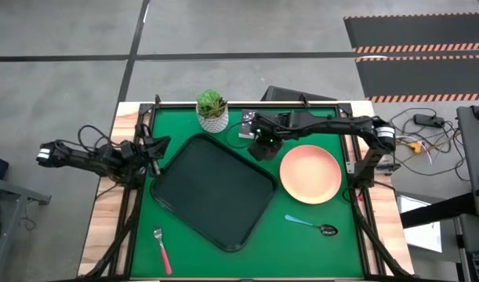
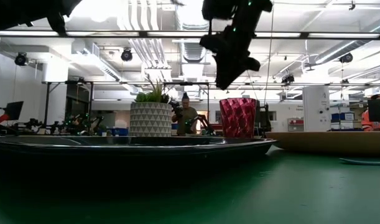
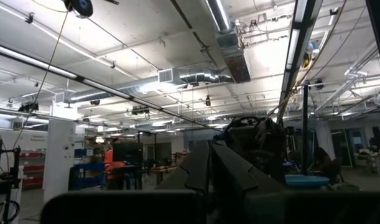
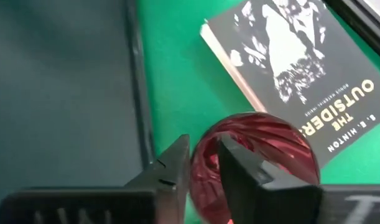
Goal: Pick and place plate/cup/fork/spoon on tray
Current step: Put the red cup on the top left of the black tray
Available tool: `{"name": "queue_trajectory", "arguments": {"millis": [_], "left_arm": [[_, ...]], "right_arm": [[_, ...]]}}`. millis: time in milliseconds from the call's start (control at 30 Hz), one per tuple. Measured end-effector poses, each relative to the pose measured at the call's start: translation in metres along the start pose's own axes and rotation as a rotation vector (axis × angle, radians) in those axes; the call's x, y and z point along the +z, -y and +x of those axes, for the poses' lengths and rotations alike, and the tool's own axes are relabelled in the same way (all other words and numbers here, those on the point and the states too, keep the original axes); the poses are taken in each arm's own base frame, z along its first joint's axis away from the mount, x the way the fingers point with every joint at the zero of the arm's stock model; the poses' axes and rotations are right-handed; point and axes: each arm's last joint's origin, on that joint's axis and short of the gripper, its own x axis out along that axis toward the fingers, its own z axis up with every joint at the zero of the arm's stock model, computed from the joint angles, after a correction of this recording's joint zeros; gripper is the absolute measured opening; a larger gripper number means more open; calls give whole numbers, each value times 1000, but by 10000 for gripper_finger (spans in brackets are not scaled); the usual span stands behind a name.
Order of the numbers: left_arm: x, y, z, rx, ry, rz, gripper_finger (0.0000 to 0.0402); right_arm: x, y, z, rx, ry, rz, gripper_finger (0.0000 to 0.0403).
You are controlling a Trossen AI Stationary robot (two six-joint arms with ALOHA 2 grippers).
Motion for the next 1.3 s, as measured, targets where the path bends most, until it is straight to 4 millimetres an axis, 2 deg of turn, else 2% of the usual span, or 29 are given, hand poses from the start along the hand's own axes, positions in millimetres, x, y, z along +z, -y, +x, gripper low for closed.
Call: {"name": "queue_trajectory", "arguments": {"millis": [267, 500, 667, 833, 1033, 1167, 1300], "left_arm": [[-4, 2, 2, -9, -25, 13, 0], [-5, 3, 2, -11, -30, 16, 0], [-5, 3, 2, -12, -32, 17, 0], [-5, 3, 2, -12, -30, 17, 0], [-5, 3, 2, -12, -30, 17, 0], [-5, 3, 2, -12, -31, 17, 0], [-5, 3, 2, -12, -31, 17, 0]], "right_arm": [[-1, -1, 7, -10, -22, -6, 160], [-3, -3, 23, -29, -59, -14, 171], [-5, -5, 38, -47, -94, -22, 151], [-6, -5, 43, -53, -107, -31, 99], [-6, -4, 37, -51, -105, -34, 19], [-6, -3, 31, -56, -114, -39, 10], [3, -6, 17, -53, -93, -47, 9]]}}
